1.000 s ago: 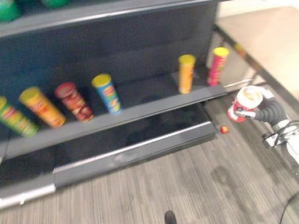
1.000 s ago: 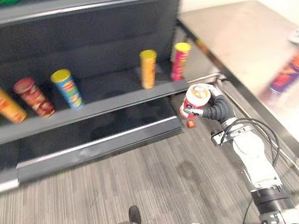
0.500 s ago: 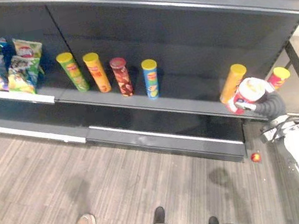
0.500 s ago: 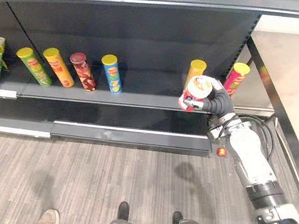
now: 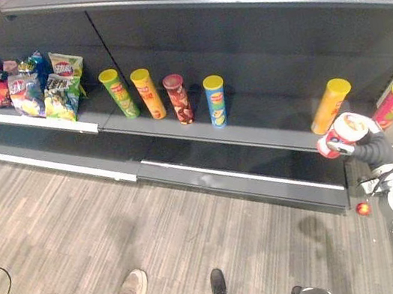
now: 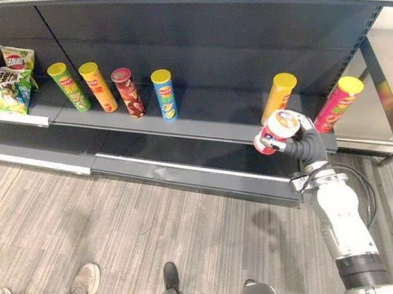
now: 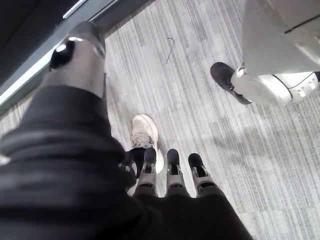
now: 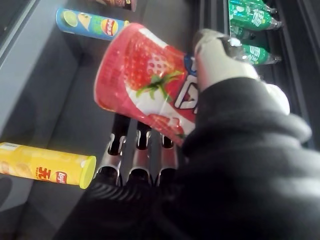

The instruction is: Put the gum and the chips on the shelf.

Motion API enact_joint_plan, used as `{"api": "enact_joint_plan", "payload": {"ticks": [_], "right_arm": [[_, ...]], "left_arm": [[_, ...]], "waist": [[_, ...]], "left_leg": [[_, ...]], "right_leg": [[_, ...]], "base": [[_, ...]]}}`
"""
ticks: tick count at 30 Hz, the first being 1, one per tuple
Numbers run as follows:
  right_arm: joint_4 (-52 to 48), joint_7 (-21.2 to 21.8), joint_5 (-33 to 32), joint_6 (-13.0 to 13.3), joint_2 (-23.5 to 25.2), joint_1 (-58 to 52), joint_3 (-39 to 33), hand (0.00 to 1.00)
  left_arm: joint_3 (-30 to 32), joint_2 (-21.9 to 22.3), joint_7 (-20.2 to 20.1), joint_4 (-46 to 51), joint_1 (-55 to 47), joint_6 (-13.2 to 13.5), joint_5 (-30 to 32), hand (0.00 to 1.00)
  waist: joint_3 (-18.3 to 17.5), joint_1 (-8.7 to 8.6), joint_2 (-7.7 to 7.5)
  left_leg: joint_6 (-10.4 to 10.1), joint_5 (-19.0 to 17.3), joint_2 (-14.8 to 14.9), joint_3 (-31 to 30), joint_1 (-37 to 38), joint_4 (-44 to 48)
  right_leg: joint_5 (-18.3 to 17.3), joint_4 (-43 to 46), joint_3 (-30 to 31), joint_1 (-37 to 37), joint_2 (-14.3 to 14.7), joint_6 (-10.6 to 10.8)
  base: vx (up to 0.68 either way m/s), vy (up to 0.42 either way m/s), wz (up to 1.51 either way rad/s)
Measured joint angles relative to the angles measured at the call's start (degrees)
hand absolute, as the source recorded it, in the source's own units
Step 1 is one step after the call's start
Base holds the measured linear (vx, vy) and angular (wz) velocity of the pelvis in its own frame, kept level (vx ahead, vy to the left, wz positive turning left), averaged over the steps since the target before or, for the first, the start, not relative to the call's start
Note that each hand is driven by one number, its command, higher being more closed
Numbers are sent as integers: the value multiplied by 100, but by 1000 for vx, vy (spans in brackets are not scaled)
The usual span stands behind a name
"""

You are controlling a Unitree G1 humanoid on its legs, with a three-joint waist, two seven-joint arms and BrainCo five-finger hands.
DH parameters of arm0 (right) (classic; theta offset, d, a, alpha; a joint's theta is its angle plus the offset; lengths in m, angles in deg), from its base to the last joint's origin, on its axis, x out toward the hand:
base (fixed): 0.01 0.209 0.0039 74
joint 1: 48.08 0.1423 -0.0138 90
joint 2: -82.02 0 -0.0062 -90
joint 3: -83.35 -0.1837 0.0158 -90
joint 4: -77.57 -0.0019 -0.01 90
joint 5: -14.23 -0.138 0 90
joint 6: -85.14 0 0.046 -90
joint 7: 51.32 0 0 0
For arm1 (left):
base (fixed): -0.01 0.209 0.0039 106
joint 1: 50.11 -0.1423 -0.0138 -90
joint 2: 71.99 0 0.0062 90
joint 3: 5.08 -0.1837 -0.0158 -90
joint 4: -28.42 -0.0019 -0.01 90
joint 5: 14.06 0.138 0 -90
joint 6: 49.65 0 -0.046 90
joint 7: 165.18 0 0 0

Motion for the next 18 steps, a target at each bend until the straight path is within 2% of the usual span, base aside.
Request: {"api": "enact_joint_plan", "payload": {"ticks": [6,10,18], "right_arm": [[6,72,64,18,-36,424,8,100],[85,137,63,-3,-259,934,143,100],[448,277,49,-207,-366,1945,467,100]], "left_arm": [[-160,-5,-19,-4,18,-13,208,0],[-282,-32,-21,-14,68,-22,403,0],[-392,-114,-16,-110,62,-219,671,0]], "waist": [[-56,-18,-21],[-87,-36,-46],[-187,9,-170]], "left_leg": [[-58,77,28,471,307,-225],[-73,65,26,663,420,-232],[-80,40,45,783,546,-273]], "right_leg": [[220,-322,453,27,40,100],[399,-572,669,114,56,149],[544,-777,804,209,106,168]], "base": [[86,5,-42],[42,17,-35],[-76,20,-9]]}}
